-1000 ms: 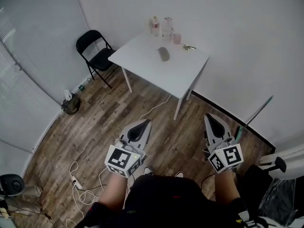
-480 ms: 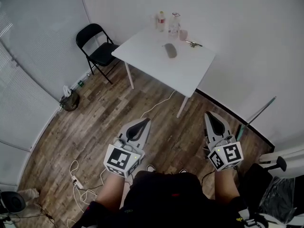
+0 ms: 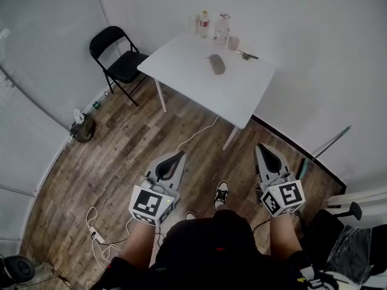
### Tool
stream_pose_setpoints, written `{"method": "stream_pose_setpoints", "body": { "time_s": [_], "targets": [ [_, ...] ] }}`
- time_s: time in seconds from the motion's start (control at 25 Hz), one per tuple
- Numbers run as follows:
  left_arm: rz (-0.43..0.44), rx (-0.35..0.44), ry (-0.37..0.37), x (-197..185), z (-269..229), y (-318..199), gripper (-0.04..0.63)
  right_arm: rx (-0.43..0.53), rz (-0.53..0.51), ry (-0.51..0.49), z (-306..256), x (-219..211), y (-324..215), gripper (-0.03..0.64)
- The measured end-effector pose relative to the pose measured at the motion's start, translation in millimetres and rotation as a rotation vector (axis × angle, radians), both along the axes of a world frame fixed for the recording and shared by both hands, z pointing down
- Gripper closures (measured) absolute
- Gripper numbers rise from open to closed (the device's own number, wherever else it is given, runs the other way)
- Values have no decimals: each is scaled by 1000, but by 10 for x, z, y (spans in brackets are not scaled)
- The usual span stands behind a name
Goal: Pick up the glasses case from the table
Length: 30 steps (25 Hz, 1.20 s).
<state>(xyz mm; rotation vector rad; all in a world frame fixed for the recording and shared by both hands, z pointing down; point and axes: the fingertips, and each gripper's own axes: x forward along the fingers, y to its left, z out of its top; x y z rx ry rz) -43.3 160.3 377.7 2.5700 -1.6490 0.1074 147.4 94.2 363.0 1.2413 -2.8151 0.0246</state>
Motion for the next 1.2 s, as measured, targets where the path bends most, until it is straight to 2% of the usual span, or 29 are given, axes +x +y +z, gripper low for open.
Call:
{"method": "stream_pose_setpoints", "body": {
  "time_s": [0.32,0.76,1.04,1.2],
  "targets": [
    [-38,-11,-19,-9,4,-821,575,-11,-35,-24,63,-52,-959,594],
    [-138,-22,6,336,-127,-2138,575,-20,-110,-29,26,222,-2425,594],
    [-169,-36,-7,463,-97,-2673,575,-48,-160,-35,151,276,-2947,594],
    [-158,-57,3,374,-61,-2929,575,-77,-141,-17,244,178,-3187,594]
  ]
}}
